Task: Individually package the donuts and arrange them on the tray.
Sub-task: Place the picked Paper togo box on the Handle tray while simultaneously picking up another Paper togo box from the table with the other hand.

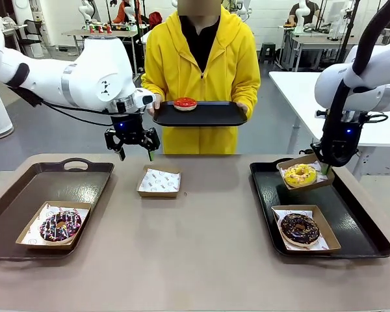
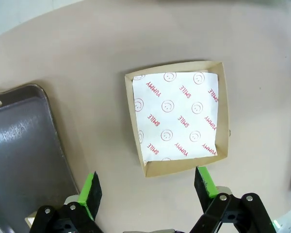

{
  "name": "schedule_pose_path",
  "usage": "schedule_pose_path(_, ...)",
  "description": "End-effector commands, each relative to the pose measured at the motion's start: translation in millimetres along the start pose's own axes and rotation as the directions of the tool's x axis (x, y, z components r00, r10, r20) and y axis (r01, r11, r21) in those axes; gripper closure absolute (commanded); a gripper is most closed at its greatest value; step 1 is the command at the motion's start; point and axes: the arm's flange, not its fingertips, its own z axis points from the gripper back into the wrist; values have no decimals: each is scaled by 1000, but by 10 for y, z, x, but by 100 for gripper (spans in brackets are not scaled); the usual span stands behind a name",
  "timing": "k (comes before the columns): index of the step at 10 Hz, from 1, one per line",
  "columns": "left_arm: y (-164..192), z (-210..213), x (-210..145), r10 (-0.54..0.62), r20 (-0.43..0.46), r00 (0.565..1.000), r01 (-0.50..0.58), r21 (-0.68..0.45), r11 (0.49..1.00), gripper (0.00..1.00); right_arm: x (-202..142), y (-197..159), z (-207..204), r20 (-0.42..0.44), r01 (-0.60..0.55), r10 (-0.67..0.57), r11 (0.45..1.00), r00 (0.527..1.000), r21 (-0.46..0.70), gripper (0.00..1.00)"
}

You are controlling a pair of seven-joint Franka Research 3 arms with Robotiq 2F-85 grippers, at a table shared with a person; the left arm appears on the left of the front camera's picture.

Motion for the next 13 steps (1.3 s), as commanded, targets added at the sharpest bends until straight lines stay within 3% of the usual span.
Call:
schedule_pose_path(1, -25, -37, 116, 42, -5, 999, -42, 25, 999, 0, 122, 13, -9, -19, -14, 15, 1000, 1000, 6, 99)
schedule_pose_path(7, 34, -570, 127, 104, -48, 993, -103, 19, 995, 0, 149, 31, -71, -22, -22, 22, 1000, 1000, 15, 99)
schedule_pose_path(13, 24, -681, 80, 104, -54, 993, -103, 28, 994, 0, 176, 59, -216, -38, -10, 10, 1000, 999, 5, 99)
